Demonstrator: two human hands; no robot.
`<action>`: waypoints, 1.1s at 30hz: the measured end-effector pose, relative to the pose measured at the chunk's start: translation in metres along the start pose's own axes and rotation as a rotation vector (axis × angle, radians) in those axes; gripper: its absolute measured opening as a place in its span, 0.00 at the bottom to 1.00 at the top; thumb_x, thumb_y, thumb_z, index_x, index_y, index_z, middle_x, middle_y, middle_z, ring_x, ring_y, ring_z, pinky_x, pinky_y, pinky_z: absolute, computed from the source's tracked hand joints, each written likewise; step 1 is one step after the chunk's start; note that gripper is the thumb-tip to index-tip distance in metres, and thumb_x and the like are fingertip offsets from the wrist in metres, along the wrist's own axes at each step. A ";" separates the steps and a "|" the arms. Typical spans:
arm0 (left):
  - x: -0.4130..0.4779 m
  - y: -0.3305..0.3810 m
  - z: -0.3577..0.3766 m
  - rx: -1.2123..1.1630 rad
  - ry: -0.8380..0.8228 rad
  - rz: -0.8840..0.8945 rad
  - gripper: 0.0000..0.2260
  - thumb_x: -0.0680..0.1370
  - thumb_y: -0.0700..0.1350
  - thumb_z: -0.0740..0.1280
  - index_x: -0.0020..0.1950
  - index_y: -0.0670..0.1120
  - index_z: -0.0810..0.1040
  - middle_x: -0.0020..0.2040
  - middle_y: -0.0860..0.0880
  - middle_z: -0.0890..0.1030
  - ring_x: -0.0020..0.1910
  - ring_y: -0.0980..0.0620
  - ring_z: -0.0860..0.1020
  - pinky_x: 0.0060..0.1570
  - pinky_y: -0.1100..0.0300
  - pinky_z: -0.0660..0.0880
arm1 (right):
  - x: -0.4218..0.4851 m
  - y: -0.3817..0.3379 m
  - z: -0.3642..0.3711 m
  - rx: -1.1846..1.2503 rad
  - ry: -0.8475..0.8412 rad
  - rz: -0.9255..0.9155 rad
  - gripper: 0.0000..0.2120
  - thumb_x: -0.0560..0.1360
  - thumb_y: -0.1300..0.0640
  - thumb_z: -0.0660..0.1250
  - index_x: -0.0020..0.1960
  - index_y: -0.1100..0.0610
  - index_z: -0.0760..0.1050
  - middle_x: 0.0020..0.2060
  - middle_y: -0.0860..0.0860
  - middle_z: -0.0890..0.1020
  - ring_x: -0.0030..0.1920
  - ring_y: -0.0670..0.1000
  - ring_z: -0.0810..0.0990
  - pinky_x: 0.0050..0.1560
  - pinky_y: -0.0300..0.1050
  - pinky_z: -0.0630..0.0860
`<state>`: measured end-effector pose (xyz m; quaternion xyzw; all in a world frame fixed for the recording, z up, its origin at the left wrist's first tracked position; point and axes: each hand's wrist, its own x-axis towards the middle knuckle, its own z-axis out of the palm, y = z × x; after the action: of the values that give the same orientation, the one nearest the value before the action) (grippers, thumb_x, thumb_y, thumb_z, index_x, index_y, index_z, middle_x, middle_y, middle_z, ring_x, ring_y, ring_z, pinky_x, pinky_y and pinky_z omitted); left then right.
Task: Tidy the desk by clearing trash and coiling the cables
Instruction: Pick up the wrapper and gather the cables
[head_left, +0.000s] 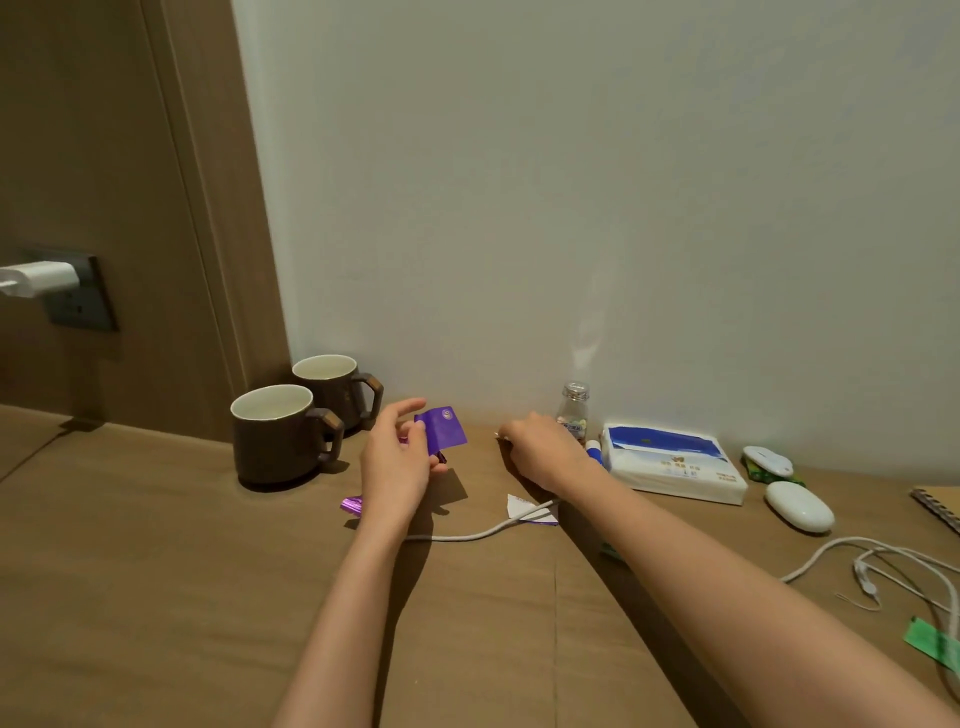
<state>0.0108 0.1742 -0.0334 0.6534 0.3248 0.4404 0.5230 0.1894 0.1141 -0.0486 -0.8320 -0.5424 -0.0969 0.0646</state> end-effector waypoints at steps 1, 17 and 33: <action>-0.001 0.002 0.000 -0.004 0.007 0.002 0.13 0.81 0.41 0.59 0.64 0.50 0.72 0.50 0.51 0.76 0.40 0.50 0.81 0.32 0.64 0.77 | -0.002 0.001 -0.001 0.030 0.010 0.008 0.11 0.76 0.65 0.61 0.54 0.60 0.79 0.48 0.59 0.83 0.47 0.59 0.82 0.47 0.53 0.80; -0.098 0.098 -0.104 -0.230 -0.089 0.075 0.15 0.77 0.40 0.66 0.63 0.51 0.73 0.54 0.47 0.80 0.41 0.51 0.84 0.32 0.64 0.78 | -0.122 -0.082 -0.118 1.053 0.242 0.004 0.08 0.75 0.58 0.68 0.54 0.56 0.81 0.42 0.51 0.85 0.41 0.46 0.83 0.43 0.38 0.81; -0.257 0.051 -0.247 0.022 -0.030 0.011 0.15 0.75 0.42 0.67 0.61 0.52 0.76 0.51 0.48 0.81 0.40 0.48 0.84 0.34 0.60 0.80 | -0.273 -0.220 -0.102 1.369 -0.197 -0.137 0.05 0.73 0.63 0.70 0.49 0.60 0.79 0.38 0.53 0.82 0.37 0.45 0.79 0.39 0.34 0.76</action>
<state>-0.3198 0.0325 -0.0285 0.6675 0.3184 0.4297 0.5181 -0.1288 -0.0616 -0.0121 -0.5729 -0.5362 0.3390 0.5190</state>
